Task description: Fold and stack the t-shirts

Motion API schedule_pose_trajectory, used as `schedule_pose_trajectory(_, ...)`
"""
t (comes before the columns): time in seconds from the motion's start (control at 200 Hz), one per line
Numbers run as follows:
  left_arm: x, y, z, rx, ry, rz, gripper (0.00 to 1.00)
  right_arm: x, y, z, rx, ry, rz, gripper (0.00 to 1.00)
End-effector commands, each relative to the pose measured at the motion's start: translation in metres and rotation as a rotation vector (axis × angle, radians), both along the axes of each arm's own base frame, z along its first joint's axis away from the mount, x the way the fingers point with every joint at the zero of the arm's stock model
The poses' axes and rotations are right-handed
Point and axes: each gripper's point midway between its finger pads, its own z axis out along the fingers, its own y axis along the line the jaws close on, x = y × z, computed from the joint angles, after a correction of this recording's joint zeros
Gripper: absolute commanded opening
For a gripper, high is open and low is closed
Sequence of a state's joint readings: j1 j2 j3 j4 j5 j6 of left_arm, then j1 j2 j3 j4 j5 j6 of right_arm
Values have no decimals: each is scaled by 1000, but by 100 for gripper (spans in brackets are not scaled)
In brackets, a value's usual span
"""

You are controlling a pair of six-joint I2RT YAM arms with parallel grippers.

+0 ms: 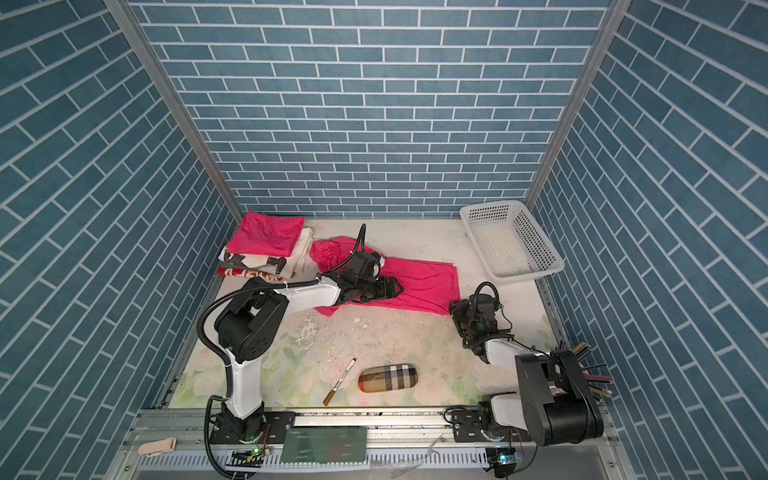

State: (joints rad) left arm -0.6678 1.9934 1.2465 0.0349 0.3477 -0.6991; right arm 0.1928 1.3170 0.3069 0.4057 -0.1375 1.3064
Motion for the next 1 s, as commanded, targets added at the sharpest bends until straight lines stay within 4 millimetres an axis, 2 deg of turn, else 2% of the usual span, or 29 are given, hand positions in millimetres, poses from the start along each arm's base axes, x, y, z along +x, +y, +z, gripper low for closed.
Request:
schedule_pose_trajectory(0.0, 2, 3, 6, 5, -22, 2, 87, -32, -13, -39, 13, 173, -92, 51)
schedule_pose_trajectory(0.085, 3, 4, 6, 4, -19, 6, 87, -35, -14, -39, 26, 169, -109, 44)
schedule_pose_trajectory(0.245, 3, 3, 7, 0, -22, 4, 87, -39, -19, -42, 22, 173, -144, 39)
schedule_pose_trajectory(0.42, 2, 4, 9, 0, -25, 3, 87, -27, -15, -42, 28, 165, -130, 30)
schedule_pose_trajectory(0.56, 0, 10, 11, 8, -30, 11, 87, -20, -13, -46, 25, 159, -120, 12)
schedule_pose_trajectory(0.645, 0, 17, 13, 23, -39, 22, 87, -14, -12, -41, 19, 128, -104, 3)
schedule_pose_trajectory(0.68, 1, 22, 15, 36, -44, 29, 87, -12, -11, -37, 11, 112, -92, 0)
schedule_pose_trajectory(0.805, 10, 51, 24, 134, -85, 95, 87, 0, -13, -15, -54, 40, -51, 0)
schedule_pose_trajectory(0.905, 18, 87, 40, 268, -151, 193, 87, 11, -18, 7, -135, -19, -20, 0)
schedule_pose_trajectory(0.995, 21, 129, 55, 418, -227, 313, 87, 19, -24, 23, -189, -65, 7, 0)
